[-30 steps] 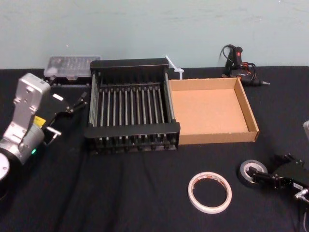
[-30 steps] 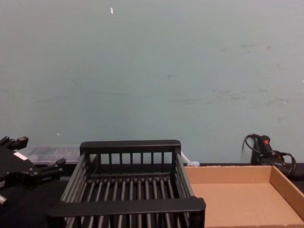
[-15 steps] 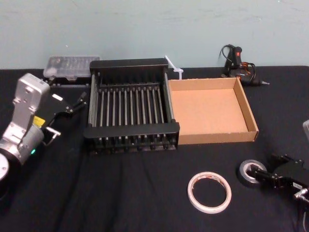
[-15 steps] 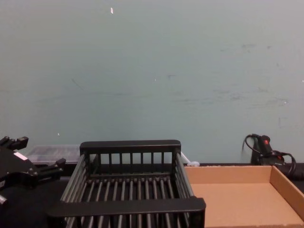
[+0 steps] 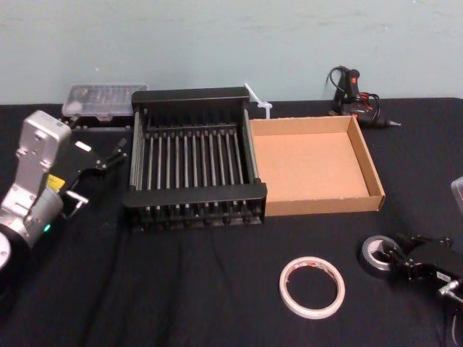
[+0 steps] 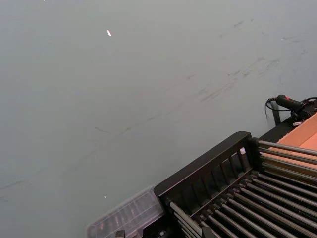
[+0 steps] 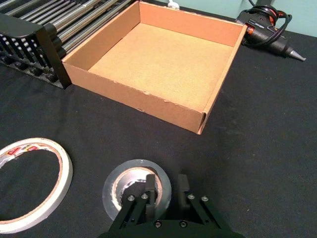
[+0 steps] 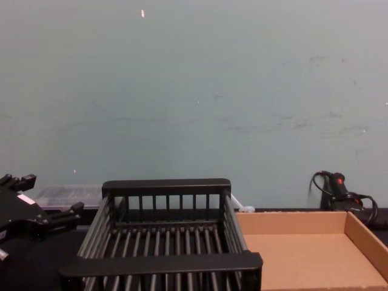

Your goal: Pick up the white tape and place it into the black box , Pick up the silver tape and place it into the brown box.

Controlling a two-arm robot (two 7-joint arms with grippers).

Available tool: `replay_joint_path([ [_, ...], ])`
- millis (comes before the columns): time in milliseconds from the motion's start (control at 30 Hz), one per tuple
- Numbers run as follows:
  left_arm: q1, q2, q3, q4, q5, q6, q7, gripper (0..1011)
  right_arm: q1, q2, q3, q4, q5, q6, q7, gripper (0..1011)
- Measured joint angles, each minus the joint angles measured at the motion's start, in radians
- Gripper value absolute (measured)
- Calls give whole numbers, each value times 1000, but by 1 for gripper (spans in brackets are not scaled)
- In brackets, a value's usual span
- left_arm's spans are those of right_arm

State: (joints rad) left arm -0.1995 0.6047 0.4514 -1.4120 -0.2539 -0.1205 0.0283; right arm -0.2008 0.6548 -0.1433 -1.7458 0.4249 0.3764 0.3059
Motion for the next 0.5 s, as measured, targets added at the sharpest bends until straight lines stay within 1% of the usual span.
replay_joint_path([
  [33,0,0,0,0,0,0,0,1001,0,0,0,0,0,0,0,278],
  [100,0,0,0,0,0,0,0,1001,0,0,0,0,0,0,0,243],
  [133,0,0,0,0,0,0,0,1001,0,0,0,0,0,0,0,191],
  [200,0,0,0,0,0,0,0,1002,0,0,0,0,0,0,0,161],
  [500,0,0,0,0,0,0,0,1001,0,0,0,0,0,0,0,158],
])
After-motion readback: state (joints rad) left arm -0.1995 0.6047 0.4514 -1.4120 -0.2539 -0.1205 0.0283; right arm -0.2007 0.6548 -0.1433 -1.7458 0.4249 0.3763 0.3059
